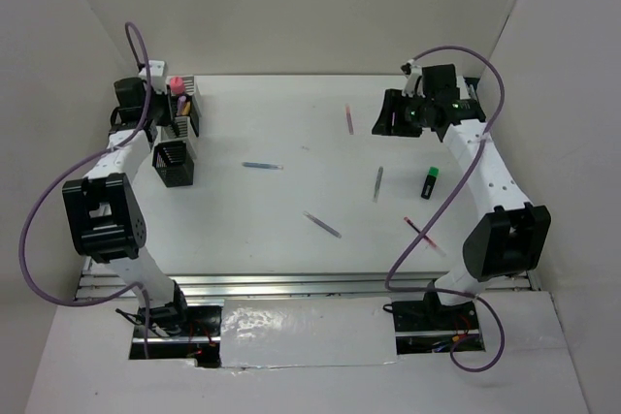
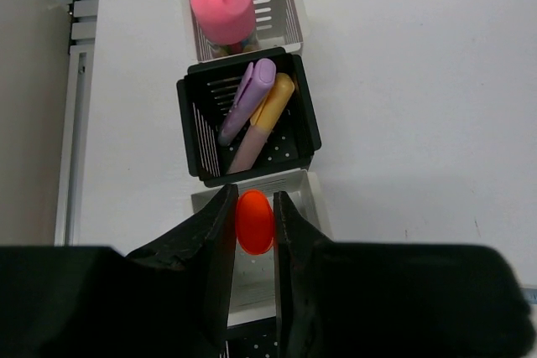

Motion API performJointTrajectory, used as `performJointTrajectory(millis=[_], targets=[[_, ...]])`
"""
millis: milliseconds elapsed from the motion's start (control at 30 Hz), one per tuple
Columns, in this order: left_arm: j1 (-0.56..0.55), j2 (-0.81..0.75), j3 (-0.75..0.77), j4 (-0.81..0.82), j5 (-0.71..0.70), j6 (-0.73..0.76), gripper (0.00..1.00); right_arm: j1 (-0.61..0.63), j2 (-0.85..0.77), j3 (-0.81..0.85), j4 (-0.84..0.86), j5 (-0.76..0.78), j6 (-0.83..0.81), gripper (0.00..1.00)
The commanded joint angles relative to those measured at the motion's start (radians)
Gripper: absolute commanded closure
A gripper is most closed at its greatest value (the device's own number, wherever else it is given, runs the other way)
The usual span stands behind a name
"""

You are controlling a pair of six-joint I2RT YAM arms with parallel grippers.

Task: Sort the stationery into containers
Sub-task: Place the pen in the storage box.

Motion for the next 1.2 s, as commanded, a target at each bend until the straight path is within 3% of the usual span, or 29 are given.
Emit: performJointTrajectory(millis=[0,333,733,900,967,1167], targets=[[-0.016,0.027,0.038,0.06,-0.023,0.032,1.0,-0.042,-0.048,-0.029,0.039,0.033,0.035,0.42],[-0.049,0.101,0.02,0.096,-0.053,0.068,0.85,-0.115,-0.048,-0.031,0.024,-0.034,0.052,0.42],[-0.058,0.069,0.09,0.021,-0.037,0.046,0.48,-0.151,-0.076,-0.07,0.04,0.018,0.084,0.4],[-0.061,-0.039,0.107,-0.019,0.008,0.014,0.49,-0.17,-0.082,-0.095,0.05,0.093,0.067,0.43],[-0.064,-0.091,0.101,-0.025,0.043,0.011,0.49,-0.171,-0.06,-0.098,0.037,0.215,0.057,0.46],[-0.165,-0.339,-0.017,-0.051,0.014,0.132,0.47,-0.239,0.1,-0.08,-0.013,0.363,0.099,0.5]])
